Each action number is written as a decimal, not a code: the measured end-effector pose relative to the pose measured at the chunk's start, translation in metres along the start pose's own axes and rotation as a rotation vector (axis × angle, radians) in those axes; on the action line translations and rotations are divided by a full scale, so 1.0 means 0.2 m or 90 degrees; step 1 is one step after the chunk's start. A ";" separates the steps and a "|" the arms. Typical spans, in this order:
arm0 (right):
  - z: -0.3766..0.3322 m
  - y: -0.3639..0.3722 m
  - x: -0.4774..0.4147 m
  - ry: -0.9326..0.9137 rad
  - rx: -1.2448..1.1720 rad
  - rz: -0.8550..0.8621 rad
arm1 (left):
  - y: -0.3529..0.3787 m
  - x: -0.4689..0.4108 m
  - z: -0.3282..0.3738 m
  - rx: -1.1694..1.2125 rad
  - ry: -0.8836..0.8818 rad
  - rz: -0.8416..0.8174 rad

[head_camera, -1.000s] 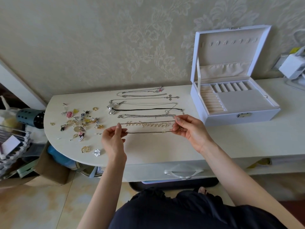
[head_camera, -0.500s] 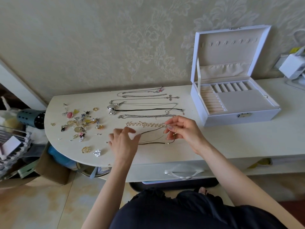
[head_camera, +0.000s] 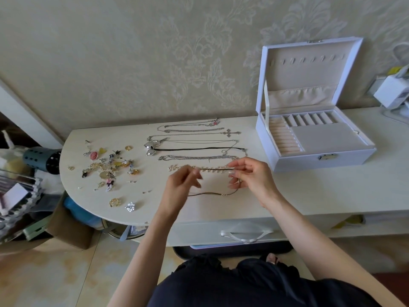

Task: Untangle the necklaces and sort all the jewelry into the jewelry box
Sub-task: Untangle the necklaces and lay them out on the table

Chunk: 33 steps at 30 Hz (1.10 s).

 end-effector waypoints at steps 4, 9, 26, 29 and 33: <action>0.03 -0.07 -0.02 0.009 0.022 0.086 | -0.13 0.02 -0.12 0.183 -0.095 0.205; 0.06 -0.10 -0.04 0.029 0.065 0.112 | -0.20 0.07 -0.20 0.226 -0.156 0.332; 0.10 -0.05 -0.05 0.045 0.020 0.053 | -0.39 -0.01 -0.26 0.105 -0.211 0.210; 0.10 -0.04 -0.05 0.051 0.005 0.052 | -0.34 -0.03 -0.25 0.247 -0.222 0.232; 0.11 -0.06 -0.06 0.051 0.036 0.089 | -0.34 -0.02 -0.25 0.164 -0.219 0.244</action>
Point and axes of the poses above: each hand's wrist, its own x-axis away from the middle knuckle, its own y-axis out of the palm, z = x × y, the point moved 7 cm from there along -x, towards the middle knuckle, and after that the axes turned 15 degrees about y, right-handed, at the moved point
